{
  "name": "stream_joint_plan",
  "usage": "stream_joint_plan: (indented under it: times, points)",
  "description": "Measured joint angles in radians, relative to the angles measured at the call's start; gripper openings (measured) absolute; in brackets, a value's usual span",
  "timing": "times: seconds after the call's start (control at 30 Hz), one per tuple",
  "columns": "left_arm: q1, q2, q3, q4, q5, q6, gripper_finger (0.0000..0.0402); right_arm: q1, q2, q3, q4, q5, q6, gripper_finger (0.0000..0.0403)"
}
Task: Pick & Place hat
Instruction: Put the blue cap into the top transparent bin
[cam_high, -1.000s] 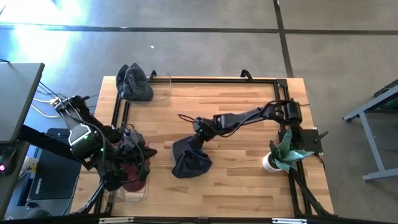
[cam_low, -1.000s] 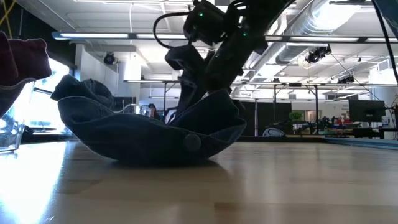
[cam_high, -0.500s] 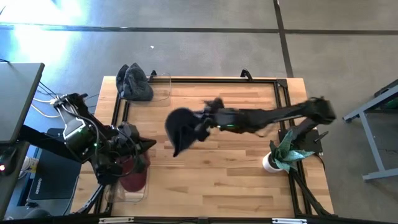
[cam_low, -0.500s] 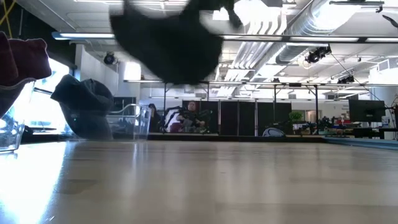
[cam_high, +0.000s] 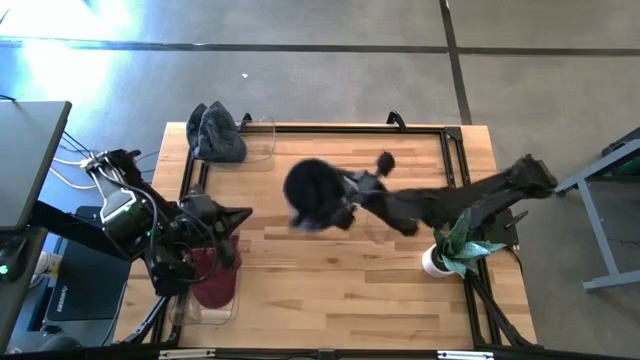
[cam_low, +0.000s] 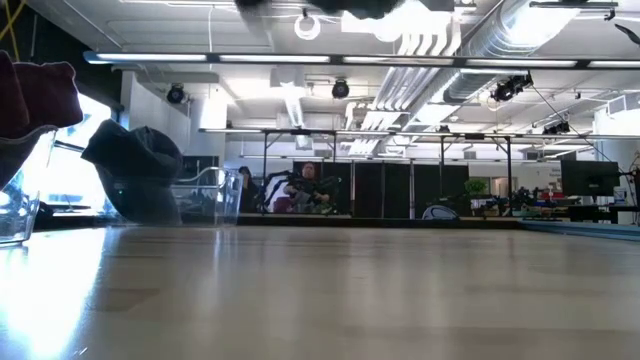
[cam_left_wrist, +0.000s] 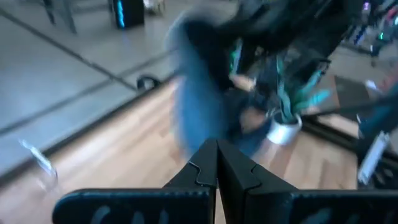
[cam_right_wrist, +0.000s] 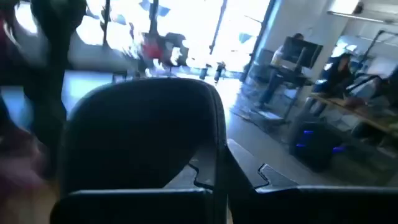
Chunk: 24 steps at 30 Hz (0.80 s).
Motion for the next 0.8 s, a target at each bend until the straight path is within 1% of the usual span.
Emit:
stream_joint_plan:
  times: [0.03,0.07,0.1,0.17,0.2,0.27,0.33,0.4,0.47,0.53,0.6,0.67,0.73,0.8]
  points:
    - [0.001,0.0,0.0,0.017,-0.027,0.023,0.0,-0.004,0.008,-0.005,-0.007,-0.017,-0.057,0.0008]
    - [0.006,0.0,0.0,0.032,-0.048,0.043,0.0,-0.009,0.013,-0.006,-0.011,-0.092,-0.086,0.0008]
    - [0.016,0.0,0.0,0.051,-0.063,0.06,0.0,-0.016,0.013,-0.006,-0.005,-0.141,-0.07,0.0008]
    - [0.049,0.0,0.0,0.083,-0.072,0.09,0.0,-0.017,0.006,-0.001,0.021,-0.135,0.001,0.0008]
    - [0.066,0.0,0.0,0.097,-0.072,0.109,0.0001,-0.013,0.002,0.0,0.019,-0.127,0.006,0.0008]
    - [0.101,0.0,0.0,0.131,-0.057,0.179,0.0007,-0.014,0.004,0.0,0.032,-0.124,-0.011,0.0008]
    - [0.138,0.0,0.0,0.18,-0.016,0.264,0.0026,-0.022,0.012,-0.004,0.04,-0.124,-0.03,0.0009]
    - [0.176,0.003,0.0,0.247,0.031,0.35,0.0057,-0.031,0.011,-0.005,0.045,-0.119,-0.038,0.0009]
    - [0.216,0.004,0.0,0.315,0.064,0.427,0.0101,-0.034,0.006,-0.003,0.05,-0.111,-0.038,0.0008]
    - [0.256,0.003,0.0,0.38,0.096,0.471,0.015,-0.034,0.006,-0.003,0.05,-0.11,-0.033,0.0009]
    - [0.295,0.003,0.0,0.426,0.122,0.475,0.02,-0.035,0.009,-0.003,0.043,-0.11,-0.033,0.001]
    - [0.328,0.003,0.0,0.435,0.146,0.446,0.0244,-0.036,0.009,-0.003,0.046,-0.104,-0.033,0.001]
    - [0.36,0.003,0.0,0.416,0.175,0.393,0.0273,-0.036,0.008,-0.003,0.049,-0.101,-0.033,0.0009]
    - [0.392,0.013,0.0,0.374,0.209,0.342,0.0282,-0.035,0.008,-0.003,0.047,-0.102,-0.037,0.0009]
